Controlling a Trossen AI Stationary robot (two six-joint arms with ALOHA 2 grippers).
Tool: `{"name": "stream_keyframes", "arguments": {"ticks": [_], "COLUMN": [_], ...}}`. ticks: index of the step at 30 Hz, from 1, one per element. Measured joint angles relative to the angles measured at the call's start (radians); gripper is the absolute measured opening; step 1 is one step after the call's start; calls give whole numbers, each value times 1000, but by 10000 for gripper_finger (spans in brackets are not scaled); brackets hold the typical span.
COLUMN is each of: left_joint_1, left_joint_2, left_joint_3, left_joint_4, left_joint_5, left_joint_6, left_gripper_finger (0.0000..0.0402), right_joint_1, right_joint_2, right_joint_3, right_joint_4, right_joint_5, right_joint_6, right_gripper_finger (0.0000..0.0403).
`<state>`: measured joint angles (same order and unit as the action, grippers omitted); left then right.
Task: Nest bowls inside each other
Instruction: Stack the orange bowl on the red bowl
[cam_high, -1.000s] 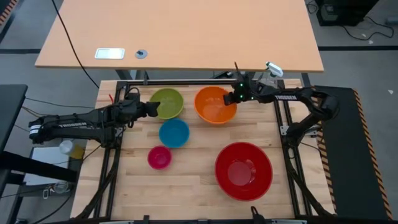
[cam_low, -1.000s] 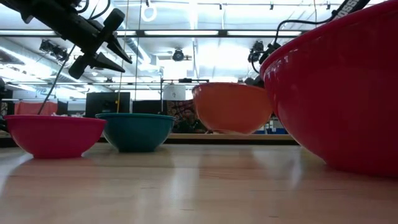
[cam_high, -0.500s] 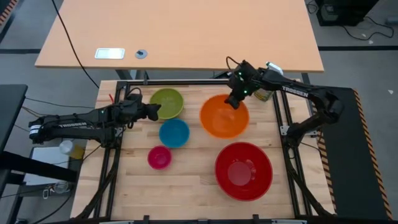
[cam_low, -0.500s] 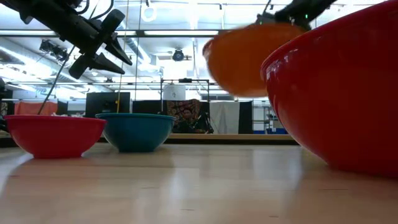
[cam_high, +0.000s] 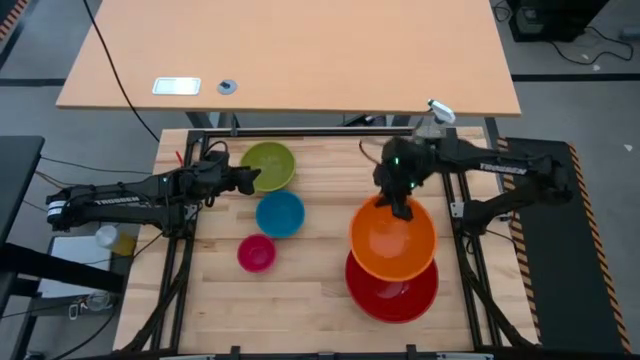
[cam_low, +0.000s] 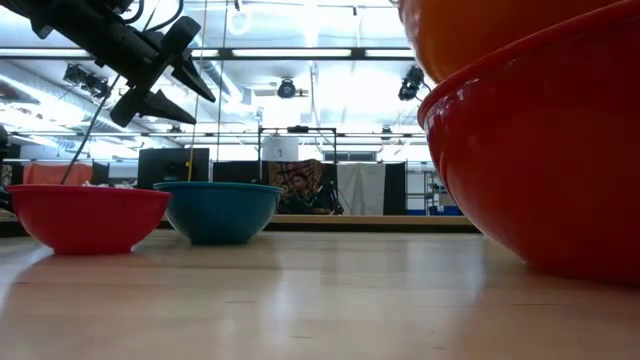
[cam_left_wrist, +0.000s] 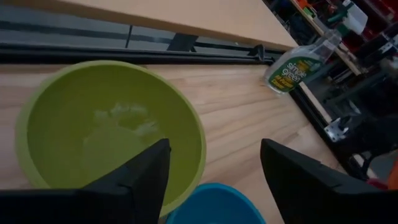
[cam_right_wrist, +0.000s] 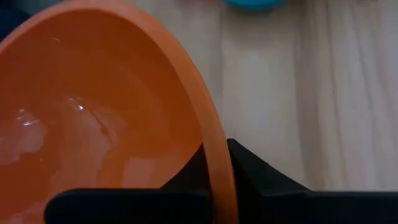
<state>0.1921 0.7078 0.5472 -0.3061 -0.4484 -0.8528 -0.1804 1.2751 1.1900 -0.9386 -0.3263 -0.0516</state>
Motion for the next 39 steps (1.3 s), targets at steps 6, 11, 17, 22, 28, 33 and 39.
{"name": "stream_keyframes", "arguments": {"ticks": [6, 11, 17, 22, 28, 33, 39], "left_joint_1": [1, 1, 1, 0, 0, 0, 0], "left_joint_2": [0, 0, -2, -2, -2, -2, -2], "left_joint_3": [0, 0, 0, 0, 0, 0, 0], "left_joint_4": [-1, 0, 4, 3, 3, 3, 3], "left_joint_5": [-2, -2, 29, 76, 79, 79, 92], "left_joint_6": [38, 38, 38, 63, 63, 63, 61], "left_gripper_finger": [254, 254, 254, 254, 254, 254, 254], "right_joint_1": [212, 336, 431, 474, 515, 528, 527], "right_joint_2": [27, 90, 174, 211, 194, 196, 197], "right_joint_3": [0, -1, -1, -1, -1, -6, -97], "right_joint_4": [-5, -14, -17, -91, -119, -68, 55], "right_joint_5": [270, 312, 400, 468, 525, 543, 509], "right_joint_6": [121, 233, 387, 461, 530, 514, 494], "right_gripper_finger": [37, 37, 37, 37, 37, 37, 37]}}
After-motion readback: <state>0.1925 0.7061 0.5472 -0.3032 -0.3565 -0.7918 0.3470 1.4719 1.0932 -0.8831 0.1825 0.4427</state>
